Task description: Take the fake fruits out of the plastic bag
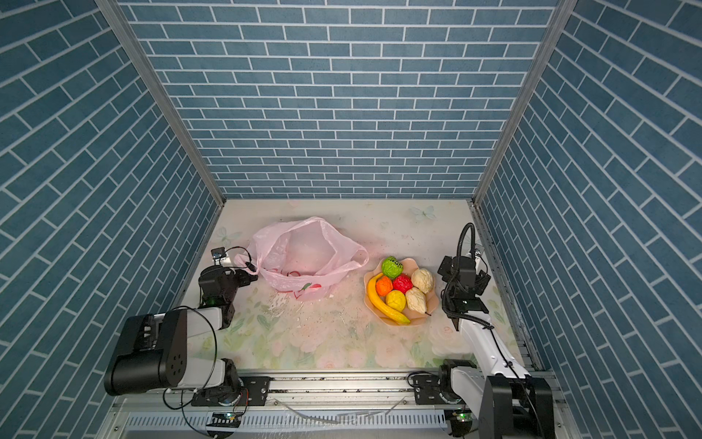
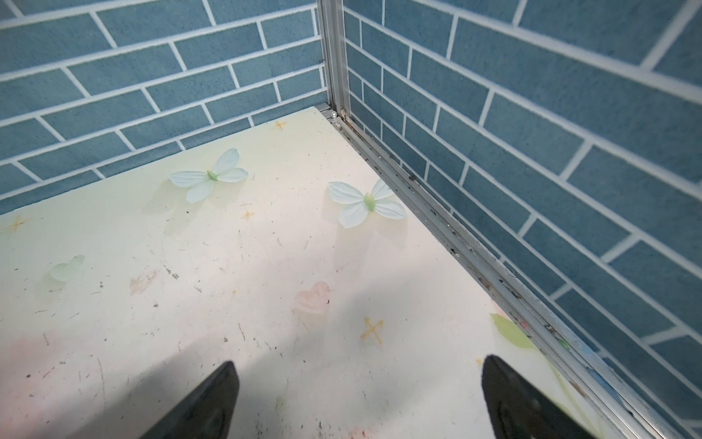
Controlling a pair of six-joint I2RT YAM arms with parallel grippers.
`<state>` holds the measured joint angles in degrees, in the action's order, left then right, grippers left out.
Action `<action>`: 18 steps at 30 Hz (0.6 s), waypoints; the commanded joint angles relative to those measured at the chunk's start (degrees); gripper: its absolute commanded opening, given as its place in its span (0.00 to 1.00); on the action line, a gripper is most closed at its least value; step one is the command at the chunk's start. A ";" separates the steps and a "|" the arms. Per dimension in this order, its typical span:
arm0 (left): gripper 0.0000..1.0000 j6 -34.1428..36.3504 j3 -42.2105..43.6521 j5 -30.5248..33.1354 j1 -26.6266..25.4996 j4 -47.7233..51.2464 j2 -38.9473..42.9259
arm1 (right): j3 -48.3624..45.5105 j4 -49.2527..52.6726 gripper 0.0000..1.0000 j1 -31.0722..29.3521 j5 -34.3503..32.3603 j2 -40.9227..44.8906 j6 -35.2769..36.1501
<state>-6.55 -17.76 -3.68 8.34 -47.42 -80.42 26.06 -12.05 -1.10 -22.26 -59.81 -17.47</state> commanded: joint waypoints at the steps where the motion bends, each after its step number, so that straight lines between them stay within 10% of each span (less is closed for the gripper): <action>1: 0.99 2.37 -1.59 -3.72 -0.37 -1.63 -0.78 | -2.02 -7.47 0.99 0.75 -0.60 -2.03 2.82; 18: 0.99 6.00 -3.86 -5.37 -2.76 0.44 -2.70 | -4.16 -27.14 0.99 2.84 9.77 -14.77 10.71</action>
<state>-1.58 -20.43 -8.67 6.00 -47.81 -82.41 23.35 -32.75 1.26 -15.31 -73.30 -11.11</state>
